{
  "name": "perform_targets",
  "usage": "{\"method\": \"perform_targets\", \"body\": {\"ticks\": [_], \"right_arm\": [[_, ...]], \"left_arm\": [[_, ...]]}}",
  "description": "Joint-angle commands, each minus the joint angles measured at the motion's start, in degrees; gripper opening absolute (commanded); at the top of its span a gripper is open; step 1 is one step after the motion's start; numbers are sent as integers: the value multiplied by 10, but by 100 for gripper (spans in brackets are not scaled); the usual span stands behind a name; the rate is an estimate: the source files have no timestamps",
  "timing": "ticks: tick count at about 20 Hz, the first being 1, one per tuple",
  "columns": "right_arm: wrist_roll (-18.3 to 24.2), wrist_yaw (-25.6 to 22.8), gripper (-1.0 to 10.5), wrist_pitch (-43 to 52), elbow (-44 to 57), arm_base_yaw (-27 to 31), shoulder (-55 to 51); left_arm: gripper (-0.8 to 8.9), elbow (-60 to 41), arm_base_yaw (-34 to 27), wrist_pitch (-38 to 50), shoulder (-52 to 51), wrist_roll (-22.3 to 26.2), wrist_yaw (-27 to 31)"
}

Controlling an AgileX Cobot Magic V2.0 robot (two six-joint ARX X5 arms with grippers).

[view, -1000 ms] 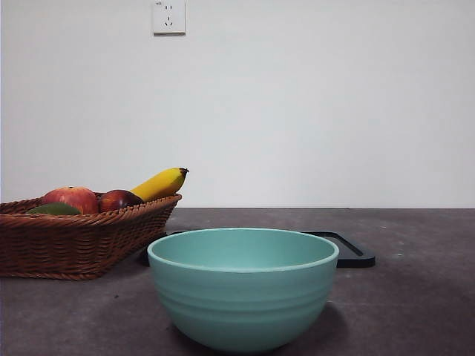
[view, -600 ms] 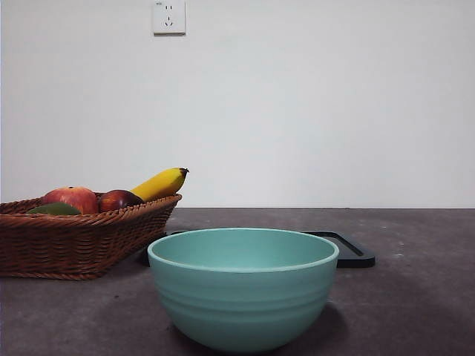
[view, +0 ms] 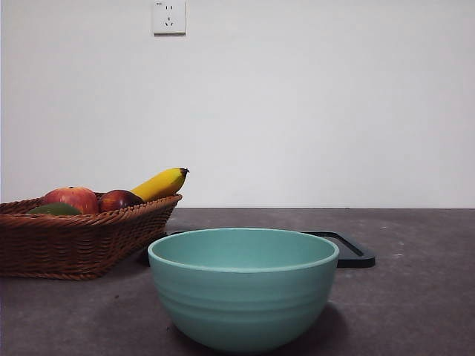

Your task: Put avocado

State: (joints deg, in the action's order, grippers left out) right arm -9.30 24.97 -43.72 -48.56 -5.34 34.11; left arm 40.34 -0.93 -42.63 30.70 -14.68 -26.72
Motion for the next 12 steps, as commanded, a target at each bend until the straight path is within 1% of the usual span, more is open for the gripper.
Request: {"method": "perform_targets", "body": {"ticks": [1, 6, 9, 12], "right_arm": [[37, 19, 7, -51, -50, -29, 33], [75, 24, 7, -157, -114, -120, 86], [88, 24, 7, -193, -116, -172, 97], [98, 21, 7, -209, -116, -203, 102]], "left_arm": [[10, 45, 8, -41, 27, 47, -10], [10, 126, 46, -155, 63, 84, -32], [10, 146, 68, -200, 63, 101, -40], [10, 147, 80, -232, 63, 111, -40]]}}
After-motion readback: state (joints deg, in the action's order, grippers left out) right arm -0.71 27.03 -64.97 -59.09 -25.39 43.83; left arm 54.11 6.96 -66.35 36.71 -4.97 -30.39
